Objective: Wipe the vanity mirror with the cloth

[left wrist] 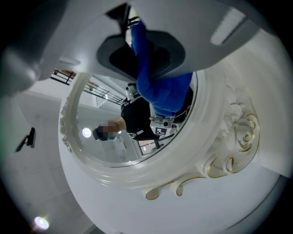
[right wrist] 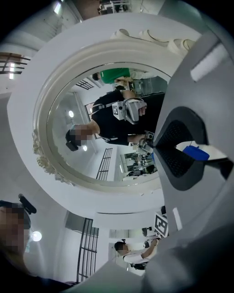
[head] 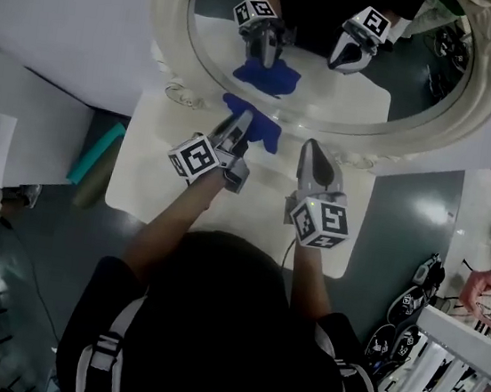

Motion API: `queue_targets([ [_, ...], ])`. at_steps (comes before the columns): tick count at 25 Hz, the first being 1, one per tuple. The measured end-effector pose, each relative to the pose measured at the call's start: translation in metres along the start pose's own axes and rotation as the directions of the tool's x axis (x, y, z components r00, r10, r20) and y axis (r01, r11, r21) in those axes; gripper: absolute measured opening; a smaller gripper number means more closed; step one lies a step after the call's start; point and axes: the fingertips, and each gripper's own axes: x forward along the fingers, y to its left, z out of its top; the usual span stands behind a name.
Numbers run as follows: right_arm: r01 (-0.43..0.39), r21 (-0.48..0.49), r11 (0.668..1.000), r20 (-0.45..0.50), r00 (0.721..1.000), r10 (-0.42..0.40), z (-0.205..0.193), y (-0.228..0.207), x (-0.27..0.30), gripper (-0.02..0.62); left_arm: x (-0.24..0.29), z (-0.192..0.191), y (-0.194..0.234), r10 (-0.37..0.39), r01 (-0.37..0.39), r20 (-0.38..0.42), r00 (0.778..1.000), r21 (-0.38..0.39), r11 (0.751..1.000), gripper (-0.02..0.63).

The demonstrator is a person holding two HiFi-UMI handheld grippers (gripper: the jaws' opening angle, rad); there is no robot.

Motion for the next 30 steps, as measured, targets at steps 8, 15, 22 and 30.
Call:
queue_targets([
  [8,0.002,0.026,1.000,-0.021,1.000,-0.002,-0.012,-0.007,0.006,0.000,0.016,-0.008,0.019,-0.024,0.025,0.014,1.000,-0.041,0.999,0.040],
  [15,0.009,0.034,0.999,-0.041,0.999,-0.007,-0.021,-0.008,0.008,0.000,0.021,-0.012,0.046,0.008,-0.003,0.047,0.999,-0.122,0.992,0.040],
  [22,0.011,0.036,0.999,-0.052,0.999,-0.010,-0.026,-0.009,0.009,0.000,0.030,-0.014,0.061,-0.013,0.029,0.104,0.995,-0.162,0.986,0.040],
  [30,0.009,0.026,1.000,-0.044,0.999,-0.008,-0.023,-0.008,0.012,0.000,0.034,-0.007,0.050,-0.014,0.030,0.100,0.995,-0.153,0.988,0.040],
])
